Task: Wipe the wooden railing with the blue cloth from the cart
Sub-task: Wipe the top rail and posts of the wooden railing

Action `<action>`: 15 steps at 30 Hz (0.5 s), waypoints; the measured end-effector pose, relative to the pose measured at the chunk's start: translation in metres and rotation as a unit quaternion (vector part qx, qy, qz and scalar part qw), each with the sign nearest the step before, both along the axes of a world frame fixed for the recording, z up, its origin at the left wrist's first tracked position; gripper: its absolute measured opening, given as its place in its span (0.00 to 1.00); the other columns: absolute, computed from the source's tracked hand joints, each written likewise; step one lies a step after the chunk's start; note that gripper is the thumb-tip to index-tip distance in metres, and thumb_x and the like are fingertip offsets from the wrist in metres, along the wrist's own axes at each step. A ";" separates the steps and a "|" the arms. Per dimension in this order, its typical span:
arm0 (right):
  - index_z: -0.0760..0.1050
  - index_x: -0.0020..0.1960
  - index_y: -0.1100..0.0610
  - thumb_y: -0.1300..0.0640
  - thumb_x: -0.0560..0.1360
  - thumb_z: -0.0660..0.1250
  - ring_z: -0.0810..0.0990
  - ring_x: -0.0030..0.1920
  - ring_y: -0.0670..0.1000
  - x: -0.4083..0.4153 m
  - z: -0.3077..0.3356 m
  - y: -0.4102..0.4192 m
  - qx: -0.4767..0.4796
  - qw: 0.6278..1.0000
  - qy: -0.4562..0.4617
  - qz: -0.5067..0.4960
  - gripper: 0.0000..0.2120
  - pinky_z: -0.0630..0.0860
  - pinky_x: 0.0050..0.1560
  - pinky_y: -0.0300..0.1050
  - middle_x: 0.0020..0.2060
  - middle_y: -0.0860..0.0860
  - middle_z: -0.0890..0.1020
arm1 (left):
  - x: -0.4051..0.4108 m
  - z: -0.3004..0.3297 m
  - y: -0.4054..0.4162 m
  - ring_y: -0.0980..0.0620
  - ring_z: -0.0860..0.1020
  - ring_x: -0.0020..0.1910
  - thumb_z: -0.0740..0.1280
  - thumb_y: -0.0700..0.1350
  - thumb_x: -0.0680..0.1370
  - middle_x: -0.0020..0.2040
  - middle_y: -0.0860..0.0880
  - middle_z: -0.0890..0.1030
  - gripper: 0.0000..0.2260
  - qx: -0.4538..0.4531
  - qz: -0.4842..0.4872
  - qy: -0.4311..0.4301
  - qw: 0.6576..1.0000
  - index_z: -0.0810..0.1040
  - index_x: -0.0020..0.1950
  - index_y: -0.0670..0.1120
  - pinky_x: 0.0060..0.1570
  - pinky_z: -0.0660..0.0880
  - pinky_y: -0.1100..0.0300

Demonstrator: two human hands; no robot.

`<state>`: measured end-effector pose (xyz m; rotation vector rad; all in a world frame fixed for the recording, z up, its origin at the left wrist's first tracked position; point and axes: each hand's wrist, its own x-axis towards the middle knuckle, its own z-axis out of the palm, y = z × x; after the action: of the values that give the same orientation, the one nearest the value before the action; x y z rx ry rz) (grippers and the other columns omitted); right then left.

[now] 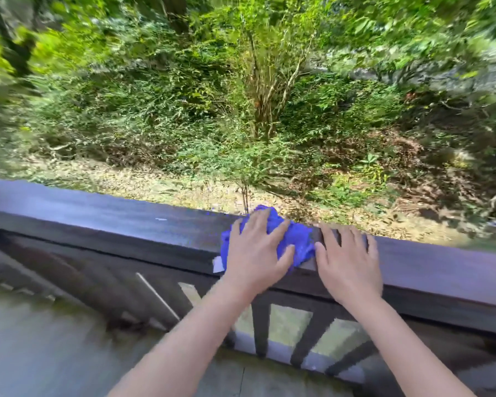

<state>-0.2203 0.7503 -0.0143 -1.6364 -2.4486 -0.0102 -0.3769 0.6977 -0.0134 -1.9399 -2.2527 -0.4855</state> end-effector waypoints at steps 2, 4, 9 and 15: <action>0.66 0.68 0.53 0.49 0.77 0.54 0.69 0.66 0.59 -0.007 0.000 -0.002 0.015 1.000 0.007 -0.024 0.21 0.60 0.69 0.60 0.63 0.58 0.74 | -0.033 0.002 -0.004 0.47 0.69 0.68 0.57 0.57 0.72 0.69 0.43 0.71 0.23 -0.014 -0.060 0.010 0.998 0.71 0.66 0.55 0.65 0.63 0.45; 0.69 0.65 0.56 0.50 0.77 0.56 0.71 0.62 0.62 -0.021 0.002 -0.008 0.033 0.999 0.020 -0.037 0.19 0.62 0.66 0.62 0.59 0.61 0.77 | -0.069 0.002 -0.011 0.49 0.67 0.69 0.57 0.56 0.73 0.70 0.45 0.70 0.22 -0.017 -0.091 0.024 0.995 0.69 0.67 0.56 0.67 0.61 0.47; 0.64 0.69 0.56 0.48 0.77 0.55 0.66 0.68 0.60 -0.099 0.005 -0.032 0.004 1.000 0.014 -0.009 0.23 0.57 0.70 0.60 0.65 0.58 0.72 | -0.167 0.007 -0.041 0.47 0.73 0.65 0.54 0.56 0.72 0.67 0.45 0.74 0.23 -0.027 -0.068 0.017 0.997 0.73 0.65 0.54 0.64 0.66 0.45; 0.57 0.71 0.55 0.43 0.77 0.45 0.63 0.68 0.59 -0.195 0.006 -0.050 -0.029 0.999 -0.002 0.040 0.26 0.55 0.73 0.58 0.67 0.58 0.69 | -0.291 0.011 -0.081 0.45 0.70 0.67 0.50 0.58 0.71 0.69 0.43 0.71 0.26 -0.026 0.017 0.004 1.000 0.73 0.66 0.53 0.67 0.64 0.44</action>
<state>-0.4151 0.7005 -0.0083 -1.5604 -2.5389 0.0701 -0.6682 0.6167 -0.0019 -1.9187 -2.3117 -0.4185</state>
